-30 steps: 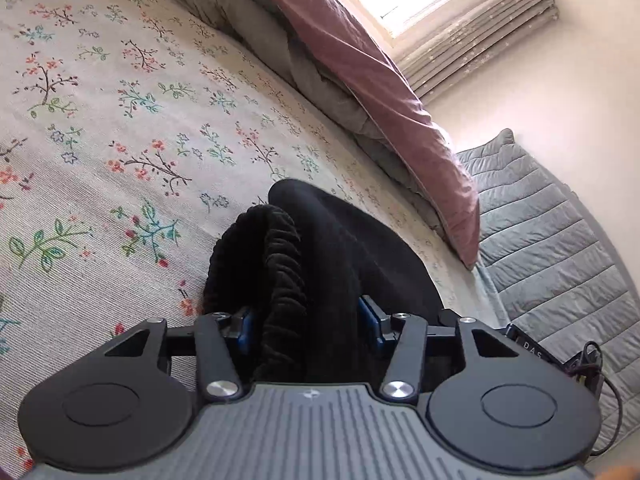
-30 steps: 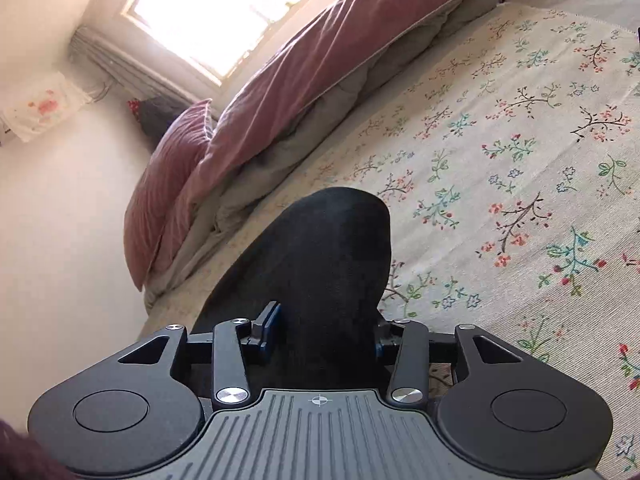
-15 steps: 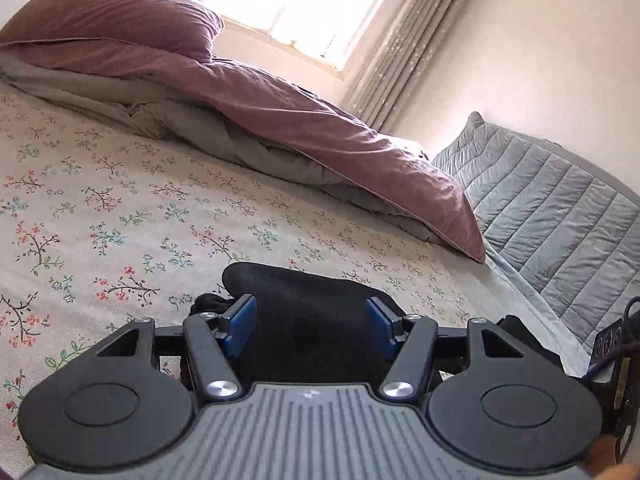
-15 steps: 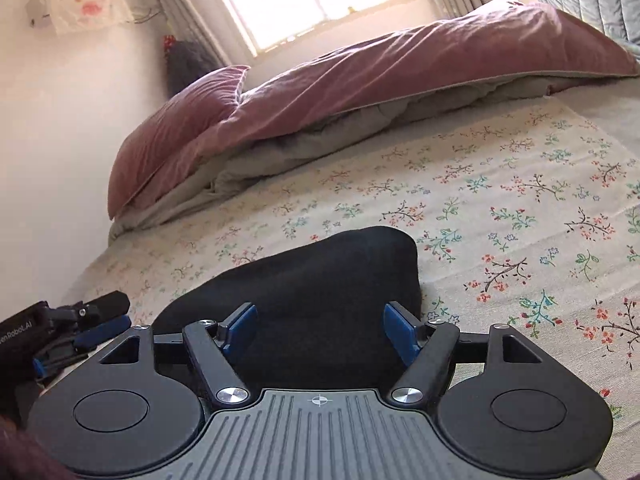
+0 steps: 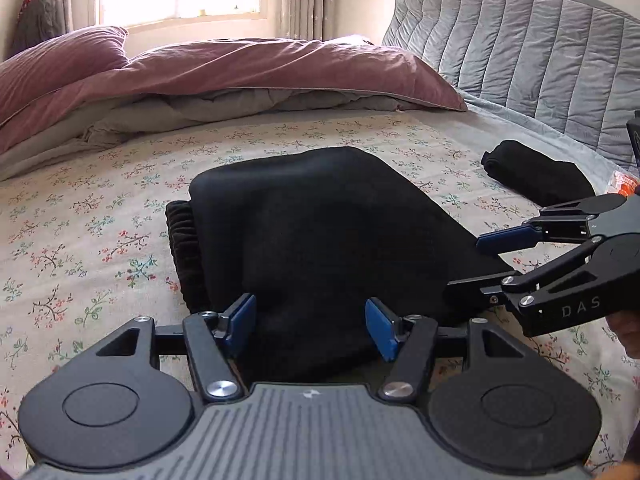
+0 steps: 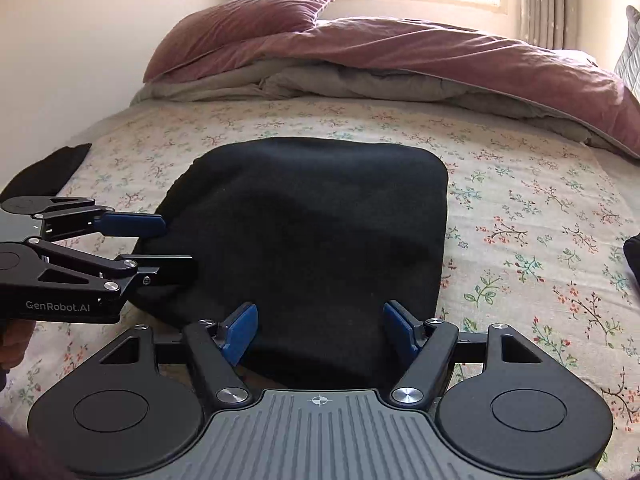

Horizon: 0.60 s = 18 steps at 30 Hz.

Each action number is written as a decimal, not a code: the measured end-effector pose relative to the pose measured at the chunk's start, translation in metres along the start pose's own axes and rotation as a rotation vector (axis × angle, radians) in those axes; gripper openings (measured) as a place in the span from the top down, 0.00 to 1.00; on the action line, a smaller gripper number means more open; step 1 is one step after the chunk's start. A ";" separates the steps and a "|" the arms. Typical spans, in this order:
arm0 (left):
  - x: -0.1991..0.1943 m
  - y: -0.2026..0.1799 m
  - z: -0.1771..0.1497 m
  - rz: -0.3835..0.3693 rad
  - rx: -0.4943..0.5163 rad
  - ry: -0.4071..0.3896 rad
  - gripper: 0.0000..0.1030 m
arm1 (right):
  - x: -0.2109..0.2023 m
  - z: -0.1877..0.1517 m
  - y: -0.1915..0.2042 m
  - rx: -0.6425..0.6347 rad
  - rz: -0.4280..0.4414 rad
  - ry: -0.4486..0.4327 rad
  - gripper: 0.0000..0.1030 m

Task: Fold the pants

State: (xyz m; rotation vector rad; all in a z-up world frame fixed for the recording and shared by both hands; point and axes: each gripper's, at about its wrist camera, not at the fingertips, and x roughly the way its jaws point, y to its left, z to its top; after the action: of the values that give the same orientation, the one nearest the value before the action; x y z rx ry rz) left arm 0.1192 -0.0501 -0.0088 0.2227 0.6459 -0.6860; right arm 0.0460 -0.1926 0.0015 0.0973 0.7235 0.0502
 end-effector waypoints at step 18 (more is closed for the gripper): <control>-0.071 -0.038 0.001 0.295 -0.183 0.060 0.00 | -0.088 -0.005 0.020 0.105 -0.184 -0.007 0.06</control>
State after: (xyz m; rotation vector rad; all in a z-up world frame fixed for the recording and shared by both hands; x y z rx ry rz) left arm 0.0531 -0.0428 0.0363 0.1644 0.7114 -0.3351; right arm -0.0237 -0.1792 0.0583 0.1312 0.7259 -0.1637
